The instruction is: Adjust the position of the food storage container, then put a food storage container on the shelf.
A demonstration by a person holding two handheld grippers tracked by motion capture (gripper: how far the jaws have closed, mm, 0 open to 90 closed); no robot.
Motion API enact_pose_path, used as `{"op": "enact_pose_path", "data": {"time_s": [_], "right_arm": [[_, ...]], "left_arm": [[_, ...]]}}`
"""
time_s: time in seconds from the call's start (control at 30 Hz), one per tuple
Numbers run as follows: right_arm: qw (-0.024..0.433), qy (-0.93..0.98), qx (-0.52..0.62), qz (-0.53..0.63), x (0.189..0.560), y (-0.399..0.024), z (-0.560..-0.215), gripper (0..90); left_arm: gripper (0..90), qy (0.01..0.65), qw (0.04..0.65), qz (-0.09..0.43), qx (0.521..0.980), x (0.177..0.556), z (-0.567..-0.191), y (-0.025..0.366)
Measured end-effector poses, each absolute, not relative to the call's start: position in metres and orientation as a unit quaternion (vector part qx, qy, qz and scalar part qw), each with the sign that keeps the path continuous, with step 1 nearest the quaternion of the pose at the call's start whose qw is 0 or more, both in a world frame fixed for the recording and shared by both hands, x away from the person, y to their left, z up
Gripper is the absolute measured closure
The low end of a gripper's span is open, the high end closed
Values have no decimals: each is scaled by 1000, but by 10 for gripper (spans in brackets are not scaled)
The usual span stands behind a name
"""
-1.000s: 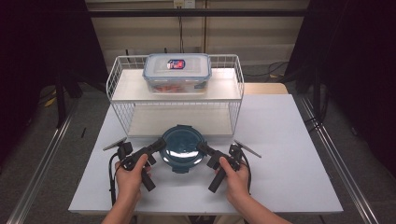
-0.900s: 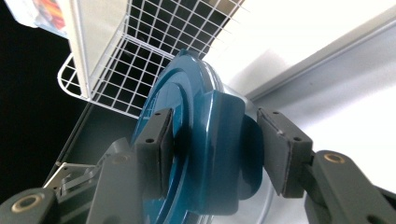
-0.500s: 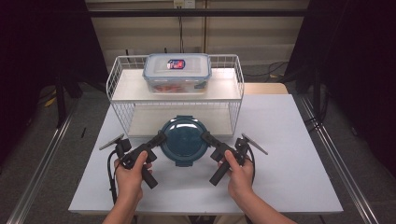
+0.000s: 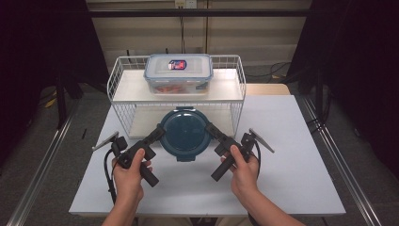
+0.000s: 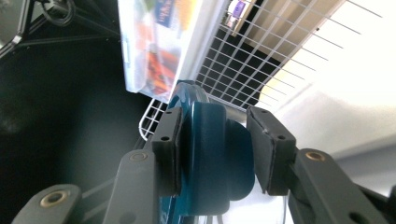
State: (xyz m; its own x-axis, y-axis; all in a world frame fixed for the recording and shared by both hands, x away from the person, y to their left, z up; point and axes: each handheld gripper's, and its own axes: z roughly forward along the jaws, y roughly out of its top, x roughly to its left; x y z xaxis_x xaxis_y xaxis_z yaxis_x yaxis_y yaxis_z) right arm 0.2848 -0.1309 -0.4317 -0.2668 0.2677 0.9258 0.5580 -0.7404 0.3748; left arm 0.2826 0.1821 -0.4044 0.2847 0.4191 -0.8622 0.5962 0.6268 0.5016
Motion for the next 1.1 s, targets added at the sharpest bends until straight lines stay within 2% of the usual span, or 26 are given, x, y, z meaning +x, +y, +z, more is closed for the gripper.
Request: {"op": "enact_pose_path", "data": {"time_s": [0.7,1.1], "right_arm": [[85,-331,-563,-752,288,-125,-382,585],[73,-319,-552,-767,300,-125,-352,586]], "left_arm": [[582,562,709,-51,424,283,-351,184],[582,547,722,-44,422,298,-324,181]]}}
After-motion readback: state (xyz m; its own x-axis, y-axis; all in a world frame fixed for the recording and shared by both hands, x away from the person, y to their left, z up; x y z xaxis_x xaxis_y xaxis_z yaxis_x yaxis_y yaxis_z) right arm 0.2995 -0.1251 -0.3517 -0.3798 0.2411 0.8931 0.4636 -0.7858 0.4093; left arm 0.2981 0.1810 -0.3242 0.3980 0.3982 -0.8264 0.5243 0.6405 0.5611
